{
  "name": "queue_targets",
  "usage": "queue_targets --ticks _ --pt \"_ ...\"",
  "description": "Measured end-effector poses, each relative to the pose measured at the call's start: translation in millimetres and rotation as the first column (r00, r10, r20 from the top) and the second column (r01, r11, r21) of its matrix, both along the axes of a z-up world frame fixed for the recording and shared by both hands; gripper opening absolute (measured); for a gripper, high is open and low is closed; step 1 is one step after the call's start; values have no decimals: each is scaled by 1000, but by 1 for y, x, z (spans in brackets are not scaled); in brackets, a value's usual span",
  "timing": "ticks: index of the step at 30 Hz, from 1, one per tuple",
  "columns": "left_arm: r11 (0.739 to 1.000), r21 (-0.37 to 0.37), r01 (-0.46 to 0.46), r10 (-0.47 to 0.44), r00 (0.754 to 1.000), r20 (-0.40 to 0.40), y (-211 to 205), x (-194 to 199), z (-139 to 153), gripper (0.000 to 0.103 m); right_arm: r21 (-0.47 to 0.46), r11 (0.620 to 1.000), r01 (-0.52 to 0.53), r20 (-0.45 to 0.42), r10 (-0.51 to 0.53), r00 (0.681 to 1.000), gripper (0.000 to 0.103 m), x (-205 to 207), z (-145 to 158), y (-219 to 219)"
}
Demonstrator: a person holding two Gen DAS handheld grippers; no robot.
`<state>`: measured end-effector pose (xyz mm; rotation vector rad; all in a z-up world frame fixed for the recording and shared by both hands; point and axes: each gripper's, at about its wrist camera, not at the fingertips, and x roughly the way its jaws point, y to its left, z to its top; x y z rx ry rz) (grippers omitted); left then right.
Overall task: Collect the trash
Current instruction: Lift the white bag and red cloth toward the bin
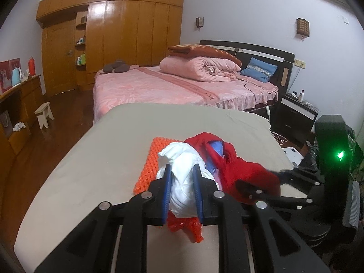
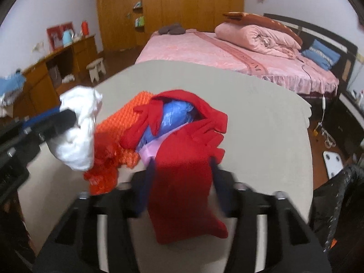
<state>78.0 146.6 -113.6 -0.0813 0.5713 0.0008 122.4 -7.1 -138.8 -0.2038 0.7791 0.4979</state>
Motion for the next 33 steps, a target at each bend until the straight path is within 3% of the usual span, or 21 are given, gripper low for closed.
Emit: queue_targets --ticks 2,4,10,15,33 --pt "1000 -1 0 0 1000 0 0 -1 0 19 4 1000 -4 -10 4 1000 6 1 1 -4" --pt "1000 -3 2 -2 1000 2 -1 -2 0 19 48 999 -11 -7 12 1000 3 0 6 -11" --pt "1000 -5 12 -11 1000 12 -4 -4 4 19 210 978 10 -13 -8 1000 2 -1 34 -38" --pt "1000 -6 25 -24 999 23 -7 -5 10 19 252 967 48 -1 -49 999 2 -3 52 -60" --pt "980 -25 198 -195 977 89 -90 9 44 19 280 948 155 96 -188 978 2 -28 96 -146"
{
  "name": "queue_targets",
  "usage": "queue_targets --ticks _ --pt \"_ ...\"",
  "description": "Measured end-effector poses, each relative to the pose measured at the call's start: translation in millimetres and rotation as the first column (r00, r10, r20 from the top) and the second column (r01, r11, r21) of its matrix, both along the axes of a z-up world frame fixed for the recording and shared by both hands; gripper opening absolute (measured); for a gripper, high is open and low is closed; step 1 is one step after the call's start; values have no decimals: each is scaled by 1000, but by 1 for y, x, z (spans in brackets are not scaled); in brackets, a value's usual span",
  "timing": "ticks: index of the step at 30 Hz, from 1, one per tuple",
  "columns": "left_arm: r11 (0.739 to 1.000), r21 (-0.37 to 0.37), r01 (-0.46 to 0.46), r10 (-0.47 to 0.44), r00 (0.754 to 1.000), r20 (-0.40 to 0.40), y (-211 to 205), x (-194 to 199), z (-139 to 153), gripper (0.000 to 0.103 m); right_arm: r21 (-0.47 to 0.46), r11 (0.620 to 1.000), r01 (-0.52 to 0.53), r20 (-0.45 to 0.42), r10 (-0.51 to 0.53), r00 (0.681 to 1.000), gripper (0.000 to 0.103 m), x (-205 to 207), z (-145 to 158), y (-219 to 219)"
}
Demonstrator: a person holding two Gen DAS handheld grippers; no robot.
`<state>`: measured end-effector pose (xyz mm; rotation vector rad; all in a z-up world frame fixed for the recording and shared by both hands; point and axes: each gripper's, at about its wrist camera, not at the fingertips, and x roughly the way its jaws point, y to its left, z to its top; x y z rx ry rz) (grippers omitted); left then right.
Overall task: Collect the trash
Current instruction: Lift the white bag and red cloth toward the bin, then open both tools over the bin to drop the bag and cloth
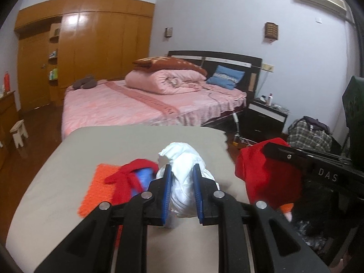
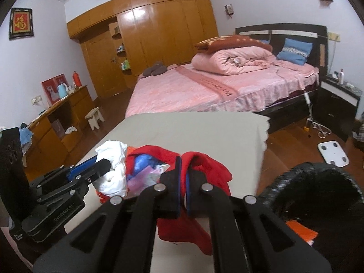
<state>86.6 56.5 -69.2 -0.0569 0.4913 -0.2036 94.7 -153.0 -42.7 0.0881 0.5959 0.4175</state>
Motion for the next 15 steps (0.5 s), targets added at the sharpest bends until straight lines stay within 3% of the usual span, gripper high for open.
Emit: queue_targets --ticks 15 --pt "970 -30 239 -239 971 10 -108 9 9 19 -44 971 236 5 -236 972 3 -32 -6 -108"
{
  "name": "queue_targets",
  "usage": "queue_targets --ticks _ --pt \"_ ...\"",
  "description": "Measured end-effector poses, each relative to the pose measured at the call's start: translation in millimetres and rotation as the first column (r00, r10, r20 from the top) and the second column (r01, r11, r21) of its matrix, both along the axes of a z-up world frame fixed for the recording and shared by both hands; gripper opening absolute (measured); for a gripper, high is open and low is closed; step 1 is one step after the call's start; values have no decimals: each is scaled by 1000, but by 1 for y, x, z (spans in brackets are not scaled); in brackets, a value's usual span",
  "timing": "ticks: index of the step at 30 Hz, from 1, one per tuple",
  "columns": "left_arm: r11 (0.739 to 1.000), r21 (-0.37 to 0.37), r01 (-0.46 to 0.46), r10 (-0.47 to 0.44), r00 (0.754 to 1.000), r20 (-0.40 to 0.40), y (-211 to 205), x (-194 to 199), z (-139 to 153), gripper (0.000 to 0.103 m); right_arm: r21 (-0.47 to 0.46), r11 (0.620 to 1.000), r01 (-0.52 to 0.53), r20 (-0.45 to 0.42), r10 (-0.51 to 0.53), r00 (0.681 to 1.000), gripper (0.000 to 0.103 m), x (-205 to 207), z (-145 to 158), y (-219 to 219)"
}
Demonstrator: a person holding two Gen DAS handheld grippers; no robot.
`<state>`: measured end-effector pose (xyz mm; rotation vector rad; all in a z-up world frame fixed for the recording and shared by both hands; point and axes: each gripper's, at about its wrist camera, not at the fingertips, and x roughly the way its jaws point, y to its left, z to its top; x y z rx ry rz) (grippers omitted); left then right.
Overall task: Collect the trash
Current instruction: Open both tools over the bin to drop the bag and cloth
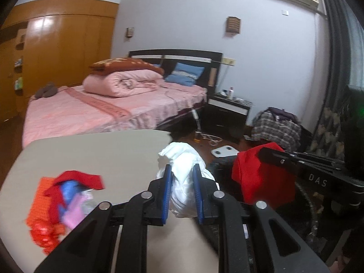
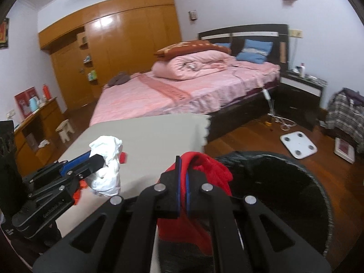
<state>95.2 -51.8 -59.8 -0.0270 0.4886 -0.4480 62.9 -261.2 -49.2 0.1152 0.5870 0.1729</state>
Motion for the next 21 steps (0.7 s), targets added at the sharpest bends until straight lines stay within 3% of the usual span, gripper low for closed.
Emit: queue_targets --ticks 13,16,17,18,19,21 --pt "986 -32 162 -163 986 -33 -82 13 -5 19 -59 989 137 -48 -140 989 6 -14 -22 -70" --pt "982 -32 188 -190 980 -58 -95 21 -10 24 -102 979 178 -83 -186 979 24 -14 -31 -80" --pt "981 -37 192 -194 979 -66 -97 22 -11 36 -104 975 195 -98 -205 974 38 -14 -34 -84" --pt "979 -44 199 -202 976 -80 -97 23 -14 41 -96 974 207 -105 -216 971 47 -16 -37 -88" --pt "980 -45 195 -199 976 -88 -97 23 -17 49 -90 973 215 -107 -224 969 48 -17 -39 -91" --pt "981 -36 189 -192 977 -93 -96 22 -21 50 -87 970 228 -105 -237 966 49 -21 -41 -95"
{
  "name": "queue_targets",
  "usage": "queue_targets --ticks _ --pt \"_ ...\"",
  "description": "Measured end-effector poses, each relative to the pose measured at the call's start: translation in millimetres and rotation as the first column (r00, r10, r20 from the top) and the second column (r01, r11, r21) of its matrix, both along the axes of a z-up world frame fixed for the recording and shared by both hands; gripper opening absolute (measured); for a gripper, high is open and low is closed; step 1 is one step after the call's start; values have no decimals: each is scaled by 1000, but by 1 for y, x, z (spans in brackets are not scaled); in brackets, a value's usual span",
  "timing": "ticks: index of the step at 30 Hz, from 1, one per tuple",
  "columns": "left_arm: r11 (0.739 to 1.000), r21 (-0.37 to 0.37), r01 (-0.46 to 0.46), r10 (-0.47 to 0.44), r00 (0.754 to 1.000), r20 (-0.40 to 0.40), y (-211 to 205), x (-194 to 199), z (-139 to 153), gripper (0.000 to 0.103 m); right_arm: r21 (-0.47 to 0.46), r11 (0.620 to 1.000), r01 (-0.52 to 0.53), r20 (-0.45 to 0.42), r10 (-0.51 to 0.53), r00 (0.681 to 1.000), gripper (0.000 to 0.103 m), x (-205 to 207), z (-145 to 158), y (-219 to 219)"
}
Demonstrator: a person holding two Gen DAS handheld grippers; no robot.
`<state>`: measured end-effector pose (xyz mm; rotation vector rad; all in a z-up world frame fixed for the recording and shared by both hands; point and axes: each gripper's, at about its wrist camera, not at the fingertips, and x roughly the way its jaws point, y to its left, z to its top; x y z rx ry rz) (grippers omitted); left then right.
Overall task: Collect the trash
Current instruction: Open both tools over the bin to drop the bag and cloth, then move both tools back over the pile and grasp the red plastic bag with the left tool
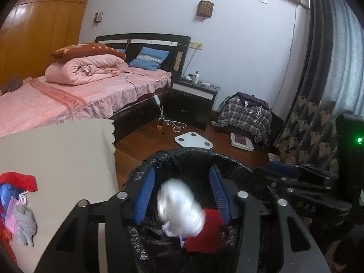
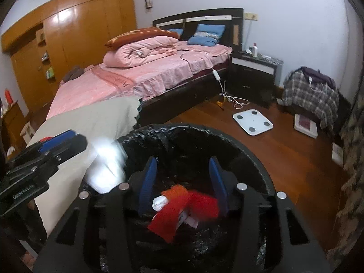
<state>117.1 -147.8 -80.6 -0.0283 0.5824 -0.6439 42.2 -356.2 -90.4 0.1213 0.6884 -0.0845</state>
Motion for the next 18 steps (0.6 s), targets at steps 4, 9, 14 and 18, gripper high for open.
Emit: queue_targets --ticks 4,9,14,18 --pt "999 28 -44 44 999 29 15 -4 0 62 0 1000 20 40 -20 999 72 -7 3 3" --pt "990 57 -128 123 989 77 48 -12 4 74 21 1000 6 110 -8 994 94 -8 13 21" --pt "964 108 -244 229 965 128 95 -20 5 84 42 998 -47 135 41 990 96 0 19 52" --pt "930 140 -341 322 936 141 138 -27 0 85 51 990 -128 141 119 983 96 12 17 93"
